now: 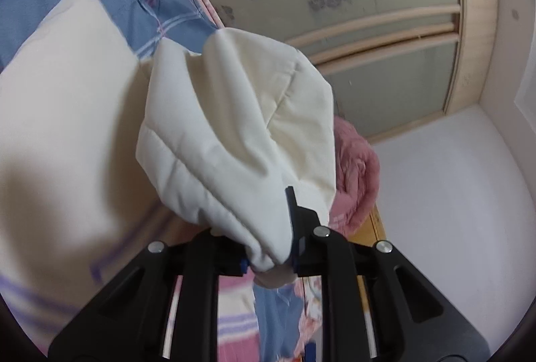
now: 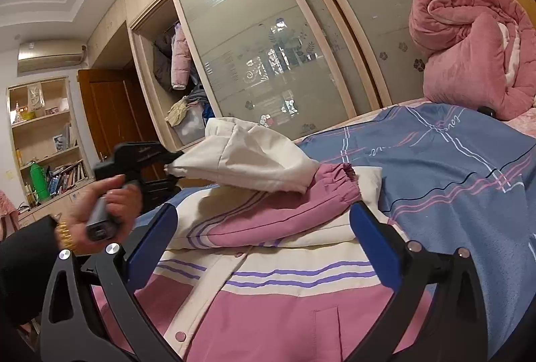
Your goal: Fold large clothes
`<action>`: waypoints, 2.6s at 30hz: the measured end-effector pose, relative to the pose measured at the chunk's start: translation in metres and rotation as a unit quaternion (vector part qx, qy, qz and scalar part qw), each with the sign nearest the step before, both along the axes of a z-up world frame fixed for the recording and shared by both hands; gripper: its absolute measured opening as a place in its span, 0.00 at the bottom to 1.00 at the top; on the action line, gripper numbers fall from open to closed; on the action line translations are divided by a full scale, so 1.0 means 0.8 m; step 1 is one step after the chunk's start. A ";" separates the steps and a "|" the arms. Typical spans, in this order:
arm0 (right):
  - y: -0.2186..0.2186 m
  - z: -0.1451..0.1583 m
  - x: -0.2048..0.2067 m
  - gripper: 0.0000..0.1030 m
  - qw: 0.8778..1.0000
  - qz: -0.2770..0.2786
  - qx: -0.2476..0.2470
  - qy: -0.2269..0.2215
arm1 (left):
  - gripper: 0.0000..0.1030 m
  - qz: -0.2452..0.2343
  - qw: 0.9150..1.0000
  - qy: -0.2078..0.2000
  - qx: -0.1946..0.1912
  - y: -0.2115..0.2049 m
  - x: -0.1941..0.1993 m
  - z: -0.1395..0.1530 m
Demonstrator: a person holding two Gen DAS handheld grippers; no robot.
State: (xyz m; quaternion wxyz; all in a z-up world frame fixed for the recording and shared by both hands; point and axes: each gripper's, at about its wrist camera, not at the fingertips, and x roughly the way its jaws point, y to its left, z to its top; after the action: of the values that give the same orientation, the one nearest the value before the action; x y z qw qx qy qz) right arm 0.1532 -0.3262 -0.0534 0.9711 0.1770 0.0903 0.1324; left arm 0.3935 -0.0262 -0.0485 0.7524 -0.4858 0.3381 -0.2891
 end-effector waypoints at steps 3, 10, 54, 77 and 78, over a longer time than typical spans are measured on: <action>0.001 -0.001 -0.002 0.99 1.000 0.002 -0.002 0.002 | 0.16 -0.021 1.000 0.016 -0.002 -0.003 -0.042 -0.008; 0.001 -0.002 -0.004 0.99 1.000 0.003 -0.005 0.007 | 0.20 0.005 0.992 0.129 0.003 0.011 -0.085 -0.122; 0.191 -0.089 0.378 0.99 0.944 -0.059 -0.221 0.237 | 0.98 0.179 0.880 -0.218 0.383 0.153 -0.305 0.007; 0.093 -0.024 0.040 0.99 0.971 -0.081 -0.168 0.146 | 0.98 0.190 0.866 -0.177 0.427 0.132 -0.314 -0.009; 0.081 -0.029 0.015 0.99 0.972 -0.083 -0.167 0.142 | 0.98 0.188 0.864 -0.181 0.430 0.131 -0.319 -0.008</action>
State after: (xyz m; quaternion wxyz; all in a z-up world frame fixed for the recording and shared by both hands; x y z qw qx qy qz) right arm 0.1649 -0.2611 -0.0766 0.9719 0.0366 0.2326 0.0079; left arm 0.1379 0.0784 -0.0547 0.9747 -0.1074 0.1892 -0.0513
